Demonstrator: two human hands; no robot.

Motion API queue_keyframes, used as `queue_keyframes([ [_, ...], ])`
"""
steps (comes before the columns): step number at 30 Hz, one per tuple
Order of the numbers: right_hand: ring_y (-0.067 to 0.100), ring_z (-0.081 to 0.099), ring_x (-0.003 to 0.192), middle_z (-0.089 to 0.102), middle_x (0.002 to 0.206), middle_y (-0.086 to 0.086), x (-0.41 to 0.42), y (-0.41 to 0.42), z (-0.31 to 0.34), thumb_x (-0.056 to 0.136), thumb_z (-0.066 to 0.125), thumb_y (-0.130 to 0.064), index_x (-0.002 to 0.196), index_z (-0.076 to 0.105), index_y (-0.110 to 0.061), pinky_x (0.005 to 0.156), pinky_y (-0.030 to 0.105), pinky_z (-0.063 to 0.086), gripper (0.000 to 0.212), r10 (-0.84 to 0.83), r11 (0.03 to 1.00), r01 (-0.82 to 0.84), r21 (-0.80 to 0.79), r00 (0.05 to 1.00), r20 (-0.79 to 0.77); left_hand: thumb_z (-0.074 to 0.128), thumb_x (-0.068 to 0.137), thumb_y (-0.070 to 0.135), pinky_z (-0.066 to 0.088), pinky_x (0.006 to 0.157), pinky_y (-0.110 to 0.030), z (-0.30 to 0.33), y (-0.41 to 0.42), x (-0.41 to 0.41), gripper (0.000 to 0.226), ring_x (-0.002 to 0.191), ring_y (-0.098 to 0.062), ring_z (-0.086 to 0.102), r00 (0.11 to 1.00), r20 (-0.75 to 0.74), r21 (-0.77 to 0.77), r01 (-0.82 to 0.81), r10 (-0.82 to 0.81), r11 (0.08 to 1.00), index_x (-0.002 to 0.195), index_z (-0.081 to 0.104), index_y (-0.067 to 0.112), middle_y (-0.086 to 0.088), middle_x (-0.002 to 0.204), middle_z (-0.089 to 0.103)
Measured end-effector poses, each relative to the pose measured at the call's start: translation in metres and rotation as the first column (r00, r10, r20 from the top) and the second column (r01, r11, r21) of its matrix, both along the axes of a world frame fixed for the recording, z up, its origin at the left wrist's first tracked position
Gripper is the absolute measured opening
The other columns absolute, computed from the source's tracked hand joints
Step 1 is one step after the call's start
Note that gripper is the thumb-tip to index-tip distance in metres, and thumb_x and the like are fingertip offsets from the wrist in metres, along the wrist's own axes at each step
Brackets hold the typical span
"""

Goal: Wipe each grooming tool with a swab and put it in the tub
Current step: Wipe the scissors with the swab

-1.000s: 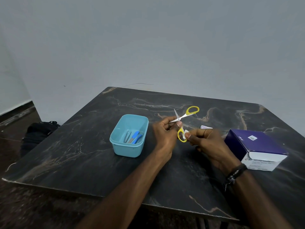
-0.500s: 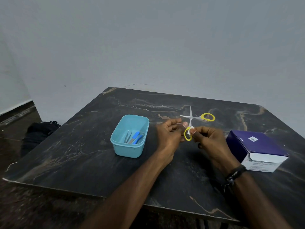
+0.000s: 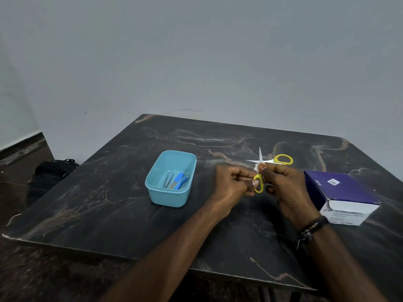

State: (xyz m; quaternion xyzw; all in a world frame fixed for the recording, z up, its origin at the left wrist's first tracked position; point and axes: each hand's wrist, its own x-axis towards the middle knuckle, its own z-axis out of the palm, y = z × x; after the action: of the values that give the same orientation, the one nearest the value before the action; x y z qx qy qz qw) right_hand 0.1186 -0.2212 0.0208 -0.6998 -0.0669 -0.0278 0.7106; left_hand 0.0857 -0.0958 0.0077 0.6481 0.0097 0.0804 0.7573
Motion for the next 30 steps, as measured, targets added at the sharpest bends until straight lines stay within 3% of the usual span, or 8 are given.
queue_keyframes([
  [7, 0.013, 0.049, 0.063, 0.065, 0.079, 0.014, 0.0008, 0.0009, -0.0004, 0.090, 0.064, -0.018, 0.090, 0.072, -0.003, 0.052, 0.023, 0.033, 0.017, 0.063, 0.997, -0.065, -0.049, 0.997, -0.045, 0.073, 0.078, -0.004, 0.059, 0.059, -0.030, 0.0016, 0.0027, 0.0014, 0.013, 0.065, -0.017, 0.070, 0.994, 0.004, -0.015, -0.105, 0.105, 0.994, 0.080, 0.070, 0.008, -0.011, 0.074, 0.072],
  [13, 0.021, 0.051, 0.067, 0.063, 0.073, 0.011, 0.0024, -0.0004, -0.0005, 0.089, 0.065, -0.012, 0.082, 0.071, -0.010, 0.056, 0.028, 0.037, 0.010, -0.033, 0.999, 0.033, 0.009, 0.999, -0.007, 0.073, 0.078, -0.004, 0.059, 0.059, -0.029, 0.0024, -0.0007, -0.0011, 0.013, 0.063, -0.015, 0.069, 1.000, -0.004, -0.011, -0.030, 0.030, 0.999, 0.078, 0.070, 0.008, -0.010, 0.073, 0.071],
  [19, 0.015, 0.050, 0.066, 0.065, 0.078, 0.014, 0.0002, -0.0011, -0.0005, 0.089, 0.065, -0.017, 0.086, 0.072, -0.005, 0.053, 0.024, 0.034, 0.014, 0.074, 0.997, -0.076, -0.030, 0.996, -0.053, 0.074, 0.078, -0.003, 0.060, 0.060, -0.031, 0.0023, 0.0028, 0.0012, 0.011, 0.066, -0.018, 0.071, 0.995, -0.003, -0.017, -0.102, 0.102, 0.995, 0.082, 0.071, 0.007, -0.012, 0.076, 0.072],
  [26, 0.014, 0.049, 0.060, 0.062, 0.068, 0.006, 0.0020, -0.0014, 0.0001, 0.089, 0.065, -0.013, 0.080, 0.071, -0.010, 0.049, 0.022, 0.035, 0.011, -0.037, 0.999, 0.037, 0.007, 0.999, -0.017, 0.074, 0.078, -0.004, 0.059, 0.060, -0.030, 0.0004, -0.0003, 0.0015, 0.012, 0.065, -0.017, 0.069, 0.999, -0.013, -0.004, -0.045, 0.045, 0.999, 0.080, 0.071, 0.008, -0.010, 0.074, 0.071],
  [30, 0.008, 0.051, 0.057, 0.066, 0.068, 0.003, 0.0011, -0.0011, 0.0000, 0.090, 0.065, -0.016, 0.084, 0.072, -0.009, 0.050, 0.021, 0.035, 0.011, 0.037, 0.999, -0.038, -0.015, 0.998, -0.048, 0.074, 0.078, -0.003, 0.059, 0.059, -0.029, -0.0006, 0.0009, 0.0038, 0.010, 0.064, -0.017, 0.070, 0.995, -0.017, -0.030, -0.100, 0.100, 0.995, 0.083, 0.071, 0.006, -0.010, 0.073, 0.072],
])
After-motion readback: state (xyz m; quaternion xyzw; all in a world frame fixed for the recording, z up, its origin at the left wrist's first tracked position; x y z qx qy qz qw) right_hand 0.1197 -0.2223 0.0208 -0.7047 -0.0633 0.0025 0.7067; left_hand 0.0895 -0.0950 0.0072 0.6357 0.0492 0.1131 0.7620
